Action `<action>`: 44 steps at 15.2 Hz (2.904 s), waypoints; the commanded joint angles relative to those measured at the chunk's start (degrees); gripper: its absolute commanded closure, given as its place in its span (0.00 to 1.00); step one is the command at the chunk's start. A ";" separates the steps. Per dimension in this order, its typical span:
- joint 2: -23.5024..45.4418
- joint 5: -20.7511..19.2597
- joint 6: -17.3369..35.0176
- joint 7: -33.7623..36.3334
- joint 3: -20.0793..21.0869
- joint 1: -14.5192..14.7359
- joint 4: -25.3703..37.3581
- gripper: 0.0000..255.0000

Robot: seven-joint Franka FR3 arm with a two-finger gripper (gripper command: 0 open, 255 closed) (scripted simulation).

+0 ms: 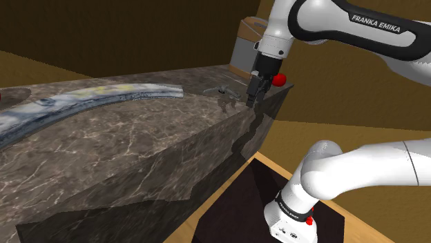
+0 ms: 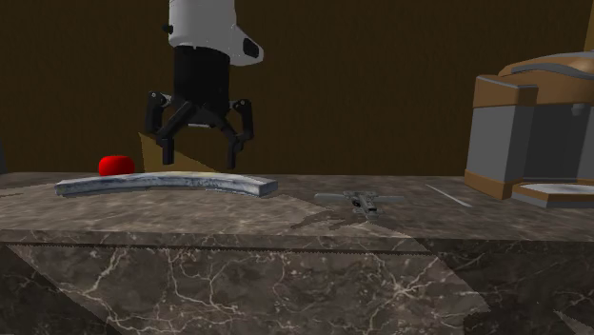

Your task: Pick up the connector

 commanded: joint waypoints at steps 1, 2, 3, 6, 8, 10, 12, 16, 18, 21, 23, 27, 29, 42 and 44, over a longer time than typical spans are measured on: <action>0.00 0.00 0.00 0.00 0.00 0.00 0.00 0.00; 1.16 -0.76 1.12 -1.12 -0.92 -0.36 0.05 0.00; 2.37 -1.49 2.24 -2.22 -1.82 -0.72 0.17 0.00; 6.36 -3.43 5.58 -5.45 -4.50 -1.72 0.96 0.00; 9.28 -4.50 7.75 -7.55 -6.25 -2.32 1.83 0.00; 12.37 -5.38 9.84 -9.62 -7.96 -2.85 2.99 0.00; 15.64 -6.05 11.84 -11.67 -9.65 -3.32 4.43 0.00; 22.59 -6.68 15.43 -15.80 -12.91 -4.07 8.14 0.00; 26.27 -6.61 16.98 -17.90 -14.47 -4.39 10.42 0.00; 32.01 -5.98 18.96 -21.13 -16.69 -4.87 14.35 0.00; 35.99 -5.21 20.00 -23.34 -18.05 -5.26 17.34 0.00; 44.31 -2.85 21.35 -27.85 -20.36 -6.36 24.21 0.00; 48.65 -1.34 21.60 -30.08 -21.25 -7.17 28.15 0.00; 61.27 3.67 26.23 -35.88 -22.18 -10.31 35.48 0.00; 61.26 3.67 26.23 -35.88 -22.18 -10.31 35.48 0.00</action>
